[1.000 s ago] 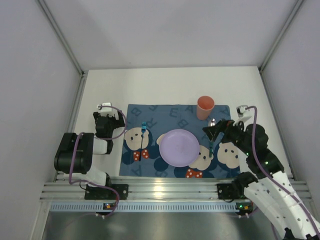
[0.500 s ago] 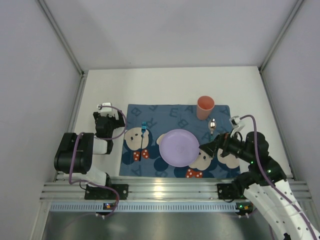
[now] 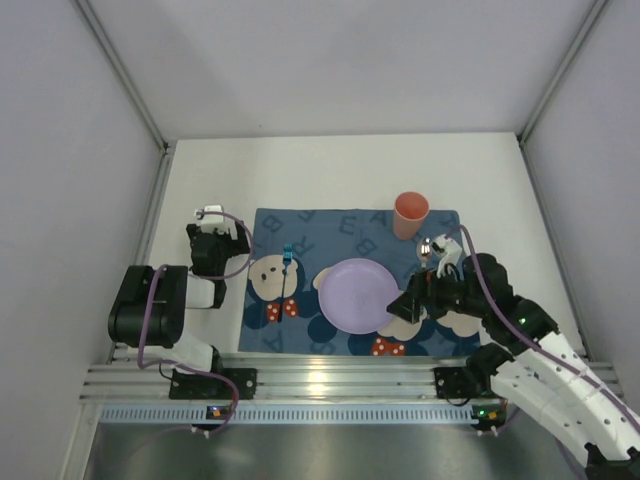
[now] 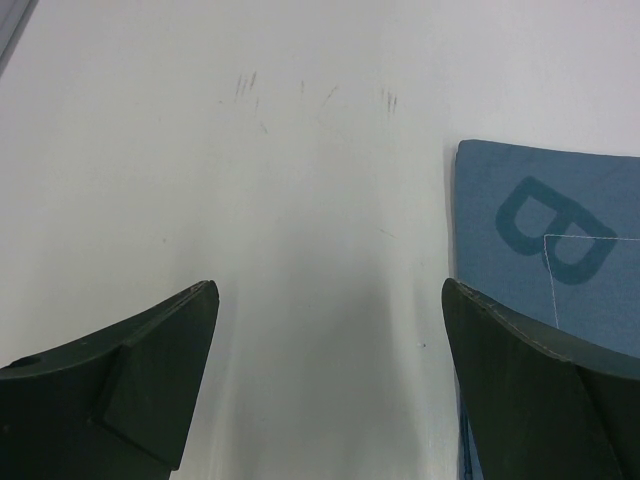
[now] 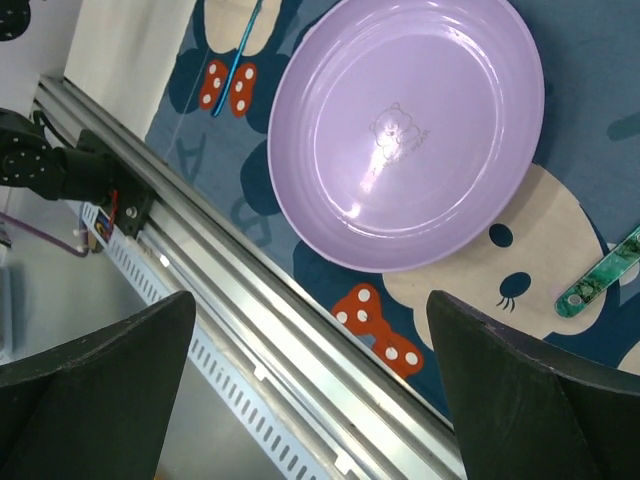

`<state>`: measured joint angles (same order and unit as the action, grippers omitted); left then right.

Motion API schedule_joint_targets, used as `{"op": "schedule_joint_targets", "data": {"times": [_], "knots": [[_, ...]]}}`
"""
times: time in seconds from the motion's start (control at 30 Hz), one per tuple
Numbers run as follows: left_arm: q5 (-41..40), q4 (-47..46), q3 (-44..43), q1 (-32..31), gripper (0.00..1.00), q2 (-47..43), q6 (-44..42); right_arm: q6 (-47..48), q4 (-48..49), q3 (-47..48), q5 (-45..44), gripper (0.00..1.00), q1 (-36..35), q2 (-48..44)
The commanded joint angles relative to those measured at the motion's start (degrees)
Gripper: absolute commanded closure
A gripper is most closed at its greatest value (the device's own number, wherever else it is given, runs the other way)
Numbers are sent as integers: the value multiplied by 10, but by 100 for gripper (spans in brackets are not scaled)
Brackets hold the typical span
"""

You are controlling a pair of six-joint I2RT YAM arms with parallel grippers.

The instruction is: Set the dinner table for one person

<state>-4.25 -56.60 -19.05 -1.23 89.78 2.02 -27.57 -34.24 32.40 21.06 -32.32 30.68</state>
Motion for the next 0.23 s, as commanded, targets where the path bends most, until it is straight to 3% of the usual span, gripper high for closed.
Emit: {"op": "schedule_joint_targets", "data": {"times": [0.0, 0.2], "knots": [[8, -47, 4, 1, 2, 0, 4, 11, 29, 30, -18, 1, -17, 10], [8, -47, 4, 1, 2, 0, 4, -18, 50, 33, -70, 0, -26, 14]]}}
